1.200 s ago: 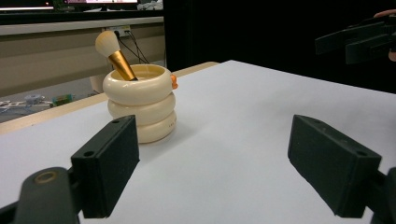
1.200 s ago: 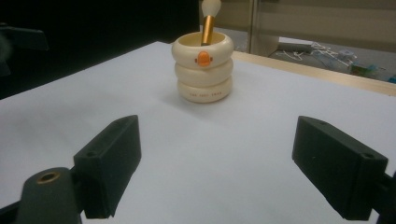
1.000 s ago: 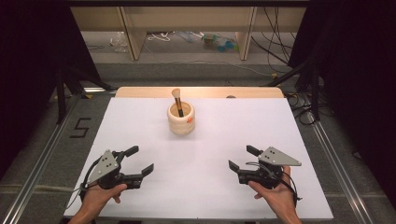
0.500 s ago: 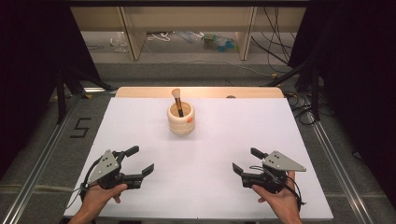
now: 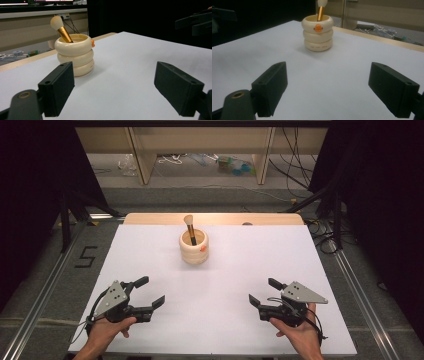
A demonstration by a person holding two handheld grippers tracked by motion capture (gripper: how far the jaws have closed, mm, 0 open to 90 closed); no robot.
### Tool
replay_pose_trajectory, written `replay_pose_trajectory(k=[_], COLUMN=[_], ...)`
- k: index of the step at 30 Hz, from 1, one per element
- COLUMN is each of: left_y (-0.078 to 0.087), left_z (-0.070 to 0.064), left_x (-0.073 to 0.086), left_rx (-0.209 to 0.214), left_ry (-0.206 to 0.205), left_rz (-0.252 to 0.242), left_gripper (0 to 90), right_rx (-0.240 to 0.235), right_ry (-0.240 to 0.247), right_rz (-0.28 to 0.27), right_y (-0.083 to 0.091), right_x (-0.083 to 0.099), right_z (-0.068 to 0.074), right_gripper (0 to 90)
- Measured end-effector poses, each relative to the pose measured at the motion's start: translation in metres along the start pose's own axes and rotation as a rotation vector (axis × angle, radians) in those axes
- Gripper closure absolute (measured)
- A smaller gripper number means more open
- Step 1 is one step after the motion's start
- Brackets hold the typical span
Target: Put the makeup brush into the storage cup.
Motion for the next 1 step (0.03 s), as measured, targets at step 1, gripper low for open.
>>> replay_pose_trajectory(k=[1], left_y=[0.0000], left_z=[0.0000], left_x=[0.0000], left_rx=[0.000], left_ry=[0.000], left_rz=[0.000], left_gripper=[16.5], right_rx=[0.003], right_ry=[0.001], right_rz=[0.013], right_y=[0.0011], right_x=[0.0002], right_z=[0.0000], right_gripper=[16.4])
Point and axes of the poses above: each handheld gripper's, and its own axes: y roughly backward along the jaws, x roughly out of its underside, z roughly to its left, the point moved 4 cm from there along -y, roughly forward along the jaws, and after that the axes turned 7 degrees about -x, right-handed, at the moved point
